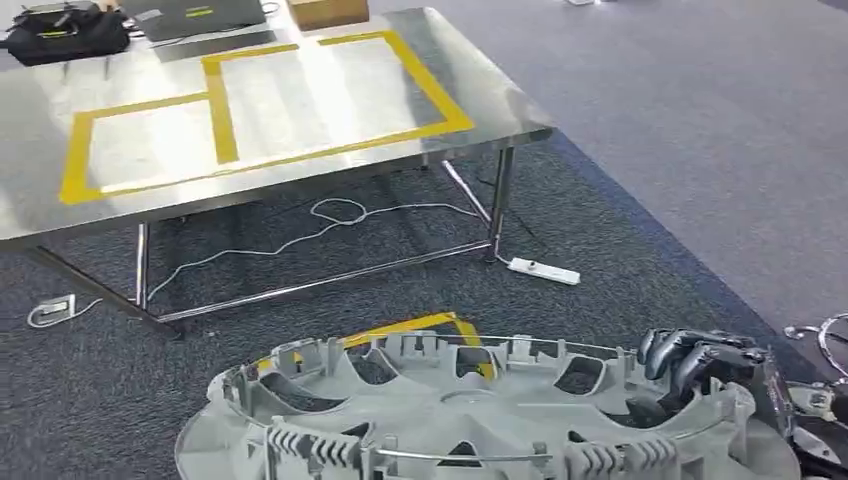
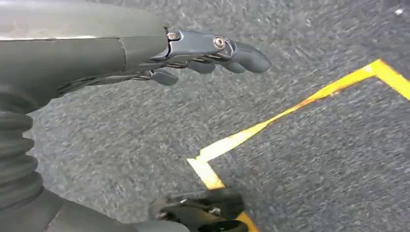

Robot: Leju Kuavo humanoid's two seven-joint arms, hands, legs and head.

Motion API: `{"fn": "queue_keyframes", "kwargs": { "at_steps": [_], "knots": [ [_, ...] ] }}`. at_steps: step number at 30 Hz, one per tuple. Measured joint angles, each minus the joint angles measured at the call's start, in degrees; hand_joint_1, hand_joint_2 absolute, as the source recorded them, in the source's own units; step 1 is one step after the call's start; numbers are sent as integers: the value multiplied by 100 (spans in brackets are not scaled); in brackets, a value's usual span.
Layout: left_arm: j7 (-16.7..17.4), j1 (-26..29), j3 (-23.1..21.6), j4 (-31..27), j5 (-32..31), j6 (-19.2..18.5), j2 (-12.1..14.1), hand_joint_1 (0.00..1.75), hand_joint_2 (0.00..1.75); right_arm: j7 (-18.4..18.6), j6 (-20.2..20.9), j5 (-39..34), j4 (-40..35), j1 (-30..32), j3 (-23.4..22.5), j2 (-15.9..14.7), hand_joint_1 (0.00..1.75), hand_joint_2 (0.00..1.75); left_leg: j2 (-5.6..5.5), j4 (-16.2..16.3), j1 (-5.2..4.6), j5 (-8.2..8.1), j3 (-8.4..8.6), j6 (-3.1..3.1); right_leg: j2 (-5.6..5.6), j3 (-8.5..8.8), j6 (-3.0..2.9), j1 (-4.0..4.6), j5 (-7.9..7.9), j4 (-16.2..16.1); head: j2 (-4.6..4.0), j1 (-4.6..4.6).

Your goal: Take the parts from the cabinet and place them on the table.

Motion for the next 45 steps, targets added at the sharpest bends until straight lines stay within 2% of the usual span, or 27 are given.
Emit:
{"fn": "queue_keyframes", "kwargs": {
  "at_steps": [1,2,3,4,5,6,8,9,10,11,12,13,14,15,16,18,22,30,40,41,42,43,44,45],
  "knots": [
    [63,14,-35,0,-11,22,-2,0,175,7,22,0,15,-22,0,0,175,175,5,-170,-1,149,108,13,-72,4,-4,7,-3,0,0,-2],
    [151,31,-52,0,-8,44,-2,0,175,17,37,2,22,-44,0,0,175,175,31,-574,-8,381,326,38,-142,13,-5,16,-6,0,0,0],
    [214,52,-57,0,-4,55,-2,0,175,22,48,4,31,-63,0,0,175,175,117,-1083,-21,607,610,69,-205,29,2,20,-14,0,0,0],
    [267,75,-59,0,0,55,0,0,175,28,55,4,31,-67,0,0,175,175,375,-1555,-61,762,883,119,-259,50,14,27,-25,0,0,-2],
    [310,85,-61,0,0,55,0,0,175,28,55,4,31,-51,-4,0,175,175,662,-1791,-142,678,975,159,-318,38,56,83,-57,30,0,-2],
    [341,107,-63,0,-2,57,-2,0,175,28,50,0,31,-47,-26,0,175,175,534,-1780,-127,706,938,199,-361,42,72,88,-57,14,0,19],
    [426,180,-70,0,-4,70,-4,0,175,18,39,-54,31,-48,-39,2,175,175,434,-1781,-140,703,918,235,-476,82,107,86,-56,-28,0,15],
    [459,204,-72,0,-4,78,-4,0,175,7,37,-85,28,-49,-52,2,175,175,385,-1817,-114,729,932,275,-524,101,142,88,-76,-23,0,4],
    [474,224,-72,0,-2,96,-2,0,175,0,39,-109,31,-52,-70,2,175,175,346,-1823,-85,742,944,297,-247,36,200,63,-151,67,0,22],
    [472,213,-74,0,2,94,-2,0,175,-15,41,-129,28,-34,-85,2,175,175,334,-1770,-114,732,940,278,-69,-13,139,67,-178,102,2,42],
    [430,212,-76,0,-2,68,-24,0,175,-22,44,-144,33,-39,-116,2,175,175,277,-1753,-119,693,948,267,-85,12,-112,68,-31,-29,0,79],
    [375,219,-85,0,2,44,-46,0,175,-18,46,-144,46,-52,-125,2,175,175,242,-1766,-127,698,951,271,-106,43,-102,61,-152,-36,0,87],
    [305,227,-87,0,22,26,-50,0,175,-20,66,-144,46,-60,-127,4,175,175,235,-1761,-127,696,951,275,-119,44,17,53,-42,-36,2,87],
    [205,231,-87,0,64,2,-57,0,175,-20,74,-149,48,-57,-133,4,175,175,231,-1761,-129,696,942,280,-120,55,99,46,-59,-62,0,92],
    [98,231,-87,0,105,-24,-57,0,175,-18,85,-155,48,-57,-140,4,175,175,232,-1760,-129,697,930,282,-116,103,125,45,-35,-65,0,87],
    [-61,224,-85,0,169,-90,-59,0,175,-15,103,-166,48,-48,-144,4,175,175,235,-1758,-131,702,927,290,-107,98,140,42,-25,-66,2,87],
    [-140,198,-85,0,199,-140,-70,0,175,-13,133,-173,50,-47,-151,4,175,175,235,-1759,-130,702,929,290,-107,94,140,42,-25,-68,0,83],
    [-197,168,-79,0,269,-385,-76,0,175,-13,166,-173,50,-47,-227,4,175,175,235,-1762,-112,723,930,279,-106,88,140,58,-24,-61,2,85],
    [-212,174,-15,0,455,-927,-74,0,175,2,203,-168,63,-66,-232,4,175,175,235,-1762,-105,727,929,273,-107,90,140,66,-24,-59,0,85],
    [-214,174,-2,0,464,-951,-68,0,175,2,205,-166,63,-69,-232,4,175,175,233,-1760,-138,676,904,332,-119,110,194,33,-2,-138,0,87],
    [-228,179,2,0,466,-977,-61,0,175,7,210,-164,70,-73,-232,4,175,175,217,-1875,-118,649,910,407,-128,120,250,25,122,18,2,83],
    [-254,183,0,0,461,-997,-59,0,175,2,221,-162,74,-75,-232,4,175,175,191,-1951,-102,620,962,437,-121,121,293,25,170,16,0,85],
    [-271,187,0,0,457,-995,-59,0,175,4,232,-160,79,-86,-232,4,175,175,157,-2000,-64,672,1052,460,-60,29,283,23,86,48,2,85],
    [-284,182,2,0,448,-984,-57,0,175,2,245,-155,76,-88,-234,4,175,175,138,-1997,-51,670,1103,475,89,-32,262,11,-44,189,-2,98]
  ]
}}
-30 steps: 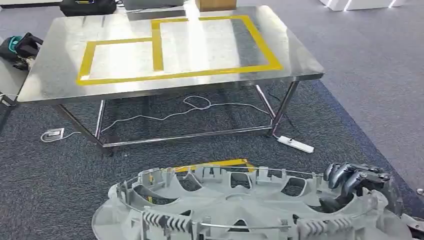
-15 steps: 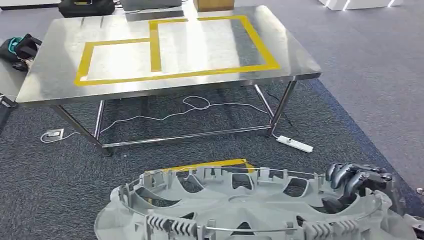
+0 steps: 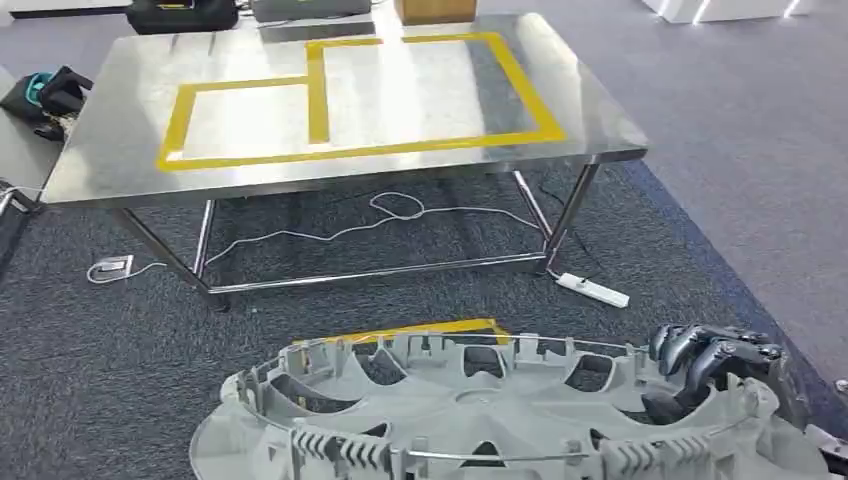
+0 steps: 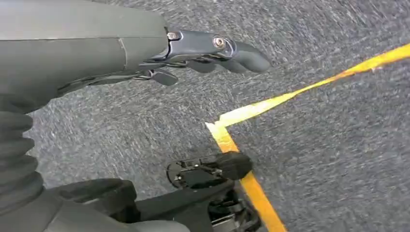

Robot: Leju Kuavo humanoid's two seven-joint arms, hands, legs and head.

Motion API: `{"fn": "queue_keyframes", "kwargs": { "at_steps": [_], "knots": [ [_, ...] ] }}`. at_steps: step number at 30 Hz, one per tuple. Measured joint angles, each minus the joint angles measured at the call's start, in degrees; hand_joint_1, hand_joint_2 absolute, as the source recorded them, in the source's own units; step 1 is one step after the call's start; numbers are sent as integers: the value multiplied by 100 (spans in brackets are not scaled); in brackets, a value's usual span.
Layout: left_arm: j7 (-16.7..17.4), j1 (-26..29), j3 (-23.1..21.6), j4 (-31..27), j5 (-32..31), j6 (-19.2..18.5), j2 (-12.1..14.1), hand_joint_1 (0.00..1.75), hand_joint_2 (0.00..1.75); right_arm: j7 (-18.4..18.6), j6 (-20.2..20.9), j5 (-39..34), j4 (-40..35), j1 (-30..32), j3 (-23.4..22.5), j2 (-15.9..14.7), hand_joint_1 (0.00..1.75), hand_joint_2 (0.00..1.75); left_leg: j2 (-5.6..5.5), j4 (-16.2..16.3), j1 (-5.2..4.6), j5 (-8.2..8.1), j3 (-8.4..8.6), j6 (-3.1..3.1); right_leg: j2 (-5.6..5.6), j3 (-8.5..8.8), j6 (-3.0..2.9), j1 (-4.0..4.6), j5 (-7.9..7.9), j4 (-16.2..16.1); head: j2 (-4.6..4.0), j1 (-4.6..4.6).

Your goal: Take the parts from the cabinet and place them on the table.

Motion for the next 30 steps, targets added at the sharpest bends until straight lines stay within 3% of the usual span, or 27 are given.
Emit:
{"fn": "queue_keyframes", "kwargs": {
  "at_steps": [1,3,4,5,6,7,8,9,10,11,13,14,15,16,17,19,20,21,22,23,24,25,26,27,28,29,30],
  "knots": [
    [-4,-15,2,0,-4,22,2,0,175,2,7,0,4,6,-2,0,175,175,-22,0,8,-17,12,5,83,-182,-20,-8,-241,386,4,6],
    [-9,-17,11,0,-7,44,-7,0,175,4,4,2,11,16,-15,2,175,175,-58,6,16,-44,31,-23,120,-697,58,-26,-621,1304,2,37],
    [-9,-5,18,0,-4,46,-13,0,175,4,4,2,20,25,-15,0,175,175,-73,10,28,-64,56,-52,120,-862,59,-37,-670,1548,2,28],
    [-9,3,30,0,-4,48,-15,0,175,4,7,4,26,31,-15,0,175,175,-87,14,52,-90,97,-90,119,-874,71,-57,-566,1493,2,37],
    [-9,8,37,0,-4,50,-20,0,175,4,6,4,33,30,-15,2,175,175,-105,23,92,-124,158,-136,118,-742,121,-90,-305,1163,2,33],
    [-9,7,42,0,-4,52,-26,0,175,4,7,4,33,30,-17,0,175,175,-128,47,144,-175,224,-195,118,-521,165,-132,4,678,2,31],
    [-9,5,44,0,-7,52,-28,0,175,4,7,4,33,29,-17,0,175,175,-142,92,193,-243,283,-269,120,-282,246,-195,317,156,2,33],
    [-9,2,48,4,-6,57,12,0,175,6,9,4,63,25,-20,8,175,175,-153,117,175,-295,294,-368,213,-202,379,-199,207,28,2,73],
    [-9,-16,50,4,-7,59,35,0,175,-2,13,2,70,16,-20,11,175,175,-156,217,186,-335,264,-422,196,-214,207,-184,-68,-141,2,153],
    [-9,-24,50,4,-15,63,9,0,175,2,11,2,74,56,-42,11,175,175,-160,196,154,-361,231,-438,210,-202,85,-184,19,-37,2,137],
    [-9,-3,50,4,-13,70,15,0,175,2,15,9,72,78,-50,11,175,175,-159,179,169,-413,294,-490,206,-204,-9,-183,-23,21,2,98],
    [-9,-13,52,4,-13,70,15,0,175,0,22,13,70,80,-48,11,175,175,-163,248,187,-359,245,-520,239,-126,-44,-185,-44,41,4,79],
    [-9,-25,52,4,-13,70,13,0,175,-2,24,15,50,97,-52,11,175,175,-140,588,187,-218,95,-539,218,-47,-108,-171,-94,-14,2,63],
    [-9,-38,52,4,-13,74,7,0,175,-2,24,15,50,96,-63,11,175,175,-123,1057,184,-203,-191,-540,200,44,-138,-150,-143,-74,2,48],
    [-9,-39,52,4,-13,76,7,0,175,-2,24,15,50,102,-68,11,175,175,-119,1522,172,-358,-521,-545,196,137,-156,-132,-179,-133,2,50],
    [-9,7,52,4,-11,76,7,0,175,-2,26,15,50,122,-72,11,175,175,-119,2011,128,-811,-1005,-493,208,369,-181,-95,-278,-256,2,44],
    [-9,26,52,4,-11,76,7,0,175,-2,26,17,50,126,-74,13,175,175,-119,1977,95,-947,-1115,-454,222,520,-184,-72,-347,-318,2,44],
    [-9,35,52,4,-11,76,7,0,175,-2,26,17,50,128,-74,13,175,175,-119,1811,52,-971,-1150,-375,229,681,-188,-45,-421,-378,2,35],
    [-9,42,52,4,-11,76,7,0,175,-2,26,15,48,127,-76,13,175,175,-123,1474,-4,-839,-1139,-273,231,878,-203,-1,-509,-441,2,26],
    [-9,52,52,4,-11,76,7,0,175,-2,26,17,48,125,-76,13,175,175,-127,1118,-61,-487,-1128,-161,223,1051,-221,35,-596,-495,2,17],
    [-9,84,52,11,-9,79,24,0,175,-2,26,17,57,145,-76,18,175,175,-127,682,-147,336,-1134,-9,230,1094,-241,18,-682,-565,2,28],
    [-9,119,55,28,-2,79,37,0,175,-2,31,13,77,115,-68,35,175,175,-161,311,-265,955,-1173,55,268,1210,-211,81,-778,-550,0,85],
    [-9,151,52,28,-9,76,33,0,175,-2,28,15,79,117,-70,37,175,175,-200,62,-300,928,-1078,48,286,1280,-227,90,-924,-600,2,48],
    [0,163,55,28,7,76,13,0,175,-2,28,30,46,121,-72,39,175,175,-196,147,-272,771,-1033,-42,305,1506,-293,107,-995,-750,2,68],
    [-4,121,55,28,2,76,24,0,175,-7,35,42,33,134,-72,39,175,175,-209,120,-253,659,-963,-54,309,1563,-266,112,-806,-593,2,52],
    [-4,54,55,26,2,79,9,0,175,-9,31,37,18,118,-81,39,175,175,-221,144,-231,610,-801,-44,314,1473,-223,129,-721,-376,2,33],
    [-4,38,61,26,7,79,9,0,175,-9,31,42,15,103,-83,44,175,175,-231,134,-215,519,-678,-22,234,1251,-172,123,-555,96,-2,70]
  ]
}}
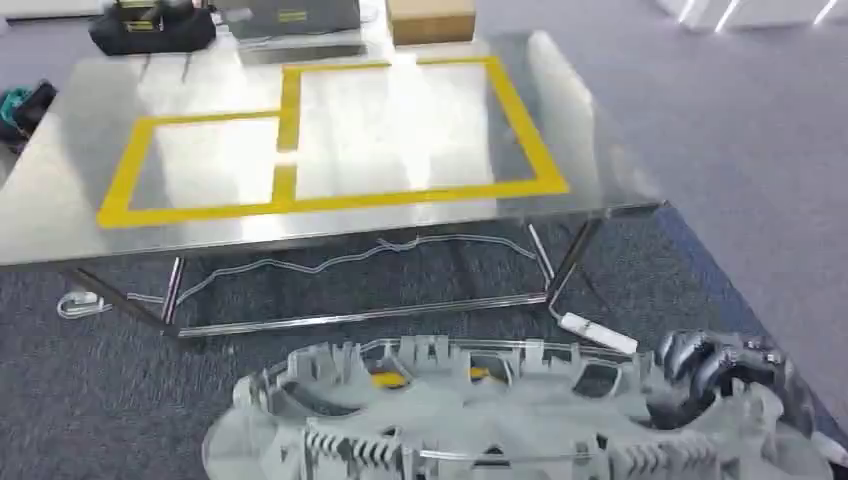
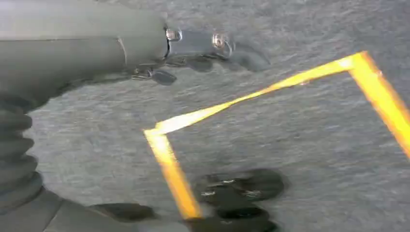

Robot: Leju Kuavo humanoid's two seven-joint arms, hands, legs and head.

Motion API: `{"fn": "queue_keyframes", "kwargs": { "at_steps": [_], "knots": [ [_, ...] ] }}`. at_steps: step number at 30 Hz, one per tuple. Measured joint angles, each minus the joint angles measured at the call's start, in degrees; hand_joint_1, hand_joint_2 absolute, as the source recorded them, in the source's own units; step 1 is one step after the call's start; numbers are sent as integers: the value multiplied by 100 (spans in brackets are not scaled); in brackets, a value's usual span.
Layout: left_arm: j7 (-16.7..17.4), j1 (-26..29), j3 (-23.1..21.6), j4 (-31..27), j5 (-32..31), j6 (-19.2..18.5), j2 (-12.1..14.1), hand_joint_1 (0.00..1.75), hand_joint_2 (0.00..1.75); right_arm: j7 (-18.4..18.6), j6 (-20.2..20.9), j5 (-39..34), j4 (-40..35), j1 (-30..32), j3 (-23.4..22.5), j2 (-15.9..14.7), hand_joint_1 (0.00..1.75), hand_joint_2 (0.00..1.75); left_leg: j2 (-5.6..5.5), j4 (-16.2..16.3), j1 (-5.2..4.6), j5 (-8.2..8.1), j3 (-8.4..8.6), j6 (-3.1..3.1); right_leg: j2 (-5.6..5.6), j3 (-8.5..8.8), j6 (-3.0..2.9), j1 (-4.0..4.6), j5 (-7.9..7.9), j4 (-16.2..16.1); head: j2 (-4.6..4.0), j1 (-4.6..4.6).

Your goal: Take the parts from the cabinet and place them on the table.

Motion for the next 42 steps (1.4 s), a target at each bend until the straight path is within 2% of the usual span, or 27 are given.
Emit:
{"fn": "queue_keyframes", "kwargs": {
  "at_steps": [1,2,3,5,6,7,8,9,10,12,14,16,19,20,21,24,25,26,27,28,29,31,33,36,39,40,42],
  "knots": [
    [-2,-12,0,0,-2,0,2,0,175,-4,4,4,-2,-10,4,9,175,175,7,0,2,-106,107,44,-56,-320,54,-8,79,520,2,2],
    [0,-14,0,0,-2,0,0,0,175,-9,2,2,-2,3,4,11,175,175,14,0,5,-197,206,72,-67,-676,84,-12,-38,942,2,22],
    [-2,2,0,0,-2,0,-7,0,175,-7,2,4,2,12,4,11,175,175,15,0,8,-311,327,84,-67,-993,99,-13,-351,1199,7,11],
    [0,34,2,0,2,2,-9,0,175,-9,2,24,4,18,4,11,175,175,10,0,10,-536,611,115,-67,-1434,85,-7,-1082,1215,4,22],
    [0,42,2,2,4,9,-7,0,175,-9,4,24,4,17,4,11,175,175,0,-1,7,-608,769,117,-66,-1582,53,2,-1291,1069,4,17],
    [0,46,2,2,7,15,-7,0,175,-9,7,24,4,16,4,13,175,175,-26,-7,2,-721,921,122,-60,-1717,4,20,-1231,829,4,24],
    [-2,54,4,2,11,17,-7,0,175,-9,7,26,9,18,4,15,175,175,-43,-7,-5,-826,1037,121,-59,-1836,-42,46,-866,545,4,19],
    [0,86,4,2,15,7,-11,0,175,-11,7,31,24,23,4,15,175,175,-44,-8,-11,-940,1136,123,-55,-1982,-120,84,35,162,4,39],
    [0,110,7,18,15,-9,-22,0,175,-17,7,37,46,62,7,22,175,175,-66,58,-41,-1059,1212,109,-24,-2110,-180,109,1122,-185,4,18],
    [-2,152,7,20,20,-18,-24,0,175,-18,11,52,52,62,11,31,175,175,-86,17,-38,-1201,1307,46,4,-1973,-164,117,1159,-133,2,-7],
    [-22,82,11,20,15,-20,-20,0,175,-20,13,61,35,29,13,31,175,175,-83,129,-56,-1127,1284,22,-19,-1893,-202,68,1093,-196,7,11],
    [-35,30,13,20,15,-18,-2,0,175,-26,13,59,35,13,13,39,175,175,17,754,-66,-1073,944,-112,-53,-1714,-236,-5,1041,-333,7,-35],
    [-35,46,13,20,18,-17,-2,0,175,-26,13,59,44,13,15,59,175,175,69,1588,87,-1778,413,-281,-56,-1513,-188,-75,907,-402,7,-27],
    [-35,48,13,20,15,-20,-2,0,175,-28,13,59,44,14,15,59,175,175,74,1676,131,-1857,295,-326,-52,-1470,-152,-108,860,-401,7,-26],
    [-35,45,13,20,15,-17,-2,0,175,-26,13,59,44,16,15,59,175,175,76,1591,176,-1690,250,-374,-46,-1412,-119,-138,812,-400,7,-27],
    [-35,35,15,20,15,-17,4,0,175,-26,13,61,42,10,15,68,175,175,84,443,295,-562,500,-506,-43,-1248,-33,-218,714,-400,7,-31],
    [-37,41,15,20,13,-13,-4,0,175,-28,13,61,40,7,15,68,175,175,84,193,321,-431,529,-557,-41,-1222,7,-213,689,-390,7,-40],
    [-37,24,15,20,11,-7,-4,0,175,-33,15,61,39,13,15,68,175,175,94,-33,280,-658,556,-508,-33,-1273,43,-206,674,-359,7,-81],
    [-39,9,15,17,7,-4,-9,0,175,-24,13,63,37,4,15,68,175,175,91,48,290,-555,547,-397,-35,-1283,82,-184,649,-364,11,-99],
    [-48,12,15,17,7,-2,-24,0,175,-24,15,76,33,5,26,74,175,175,88,18,318,-544,570,-388,-46,-1276,83,-167,577,-350,4,-63],
    [-63,5,15,17,4,-2,-11,0,175,-28,15,85,33,9,35,74,175,175,82,21,313,-557,579,-387,-54,-1279,-54,-167,545,-371,7,-64],
    [-81,-10,15,17,0,0,-13,0,175,-26,13,101,35,-9,39,74,175,175,68,24,292,-564,598,-370,-59,-1260,-239,-165,589,-372,7,-40],
    [-83,-15,15,17,-4,0,-13,0,175,-26,7,120,35,-18,52,74,175,175,63,25,268,-570,600,-315,-59,-1222,-277,-168,609,-389,4,-37],
    [-83,-19,15,17,-11,0,-9,0,175,-26,-4,133,35,-17,68,74,175,175,69,31,248,-572,597,-286,-58,-1171,-171,-187,656,-443,7,-44],
    [-85,-22,15,17,-11,0,-9,0,175,-26,-41,190,35,-14,72,74,175,175,72,39,234,-579,597,-256,-58,-1143,147,-219,658,-500,4,-44],
    [-92,-22,15,17,-11,0,-9,0,175,-24,-81,244,35,-13,72,74,175,175,73,40,232,-581,597,-252,-58,-1141,209,-228,659,-505,6,-48],
    [-96,-19,15,17,-11,-2,-4,0,175,-11,-140,335,35,3,61,72,175,175,75,40,232,-579,599,-248,-57,-1145,214,-228,657,-504,4,-48]
  ]
}}
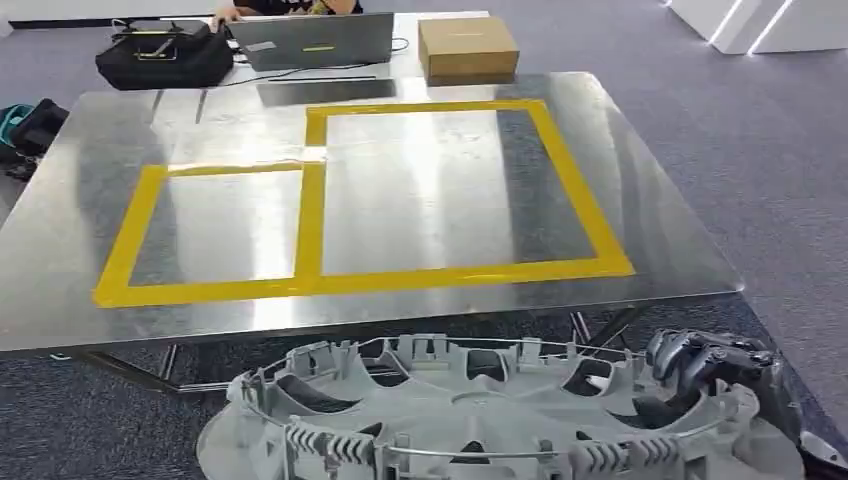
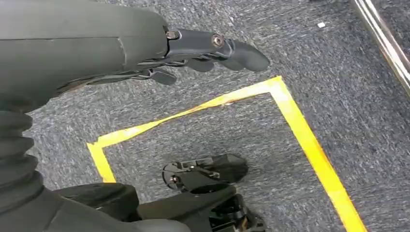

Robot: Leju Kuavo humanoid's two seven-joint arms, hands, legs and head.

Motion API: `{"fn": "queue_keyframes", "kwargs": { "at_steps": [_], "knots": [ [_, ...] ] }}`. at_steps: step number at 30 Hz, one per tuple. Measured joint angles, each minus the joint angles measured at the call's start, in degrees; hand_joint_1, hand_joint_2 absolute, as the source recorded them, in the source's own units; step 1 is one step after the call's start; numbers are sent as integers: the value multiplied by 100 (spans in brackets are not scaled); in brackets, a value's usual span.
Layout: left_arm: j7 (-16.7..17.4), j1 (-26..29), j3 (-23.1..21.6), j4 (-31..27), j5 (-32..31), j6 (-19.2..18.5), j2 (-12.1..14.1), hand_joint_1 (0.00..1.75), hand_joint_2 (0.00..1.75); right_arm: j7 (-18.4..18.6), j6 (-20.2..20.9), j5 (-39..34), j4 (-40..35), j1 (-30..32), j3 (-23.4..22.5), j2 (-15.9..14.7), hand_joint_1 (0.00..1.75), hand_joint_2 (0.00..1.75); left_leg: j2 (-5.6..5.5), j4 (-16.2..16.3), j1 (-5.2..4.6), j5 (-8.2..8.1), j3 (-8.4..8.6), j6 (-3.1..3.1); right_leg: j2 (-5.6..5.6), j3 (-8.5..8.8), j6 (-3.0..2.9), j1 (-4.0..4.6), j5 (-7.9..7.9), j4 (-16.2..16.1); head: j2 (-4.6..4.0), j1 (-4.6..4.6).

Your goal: Take the parts from the cabinet and place them on the table.

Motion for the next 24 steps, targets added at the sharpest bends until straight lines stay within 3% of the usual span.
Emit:
{"fn": "queue_keyframes", "kwargs": {
  "at_steps": [6,16,24],
  "knots": [
    [-11,15,0,0,-24,-26,4,0,175,105,-104,126,4,-3,-364,-198,175,175,0,-1,6,16,1,-2,0,-17,0,7,0,31,0,-2],
    [127,6,-39,0,-199,-142,2,0,175,592,-896,1598,879,-678,-1764,-1240,175,175,0,-1,-1,46,-9,12,-3,-22,20,1,19,38,0,0],
    [201,4,-85,0,-199,-148,4,0,175,671,-1251,2138,1279,-948,-2116,-1670,175,175,1,-1,0,47,-10,11,-3,-33,18,1,24,42,0,0]
  ]
}}
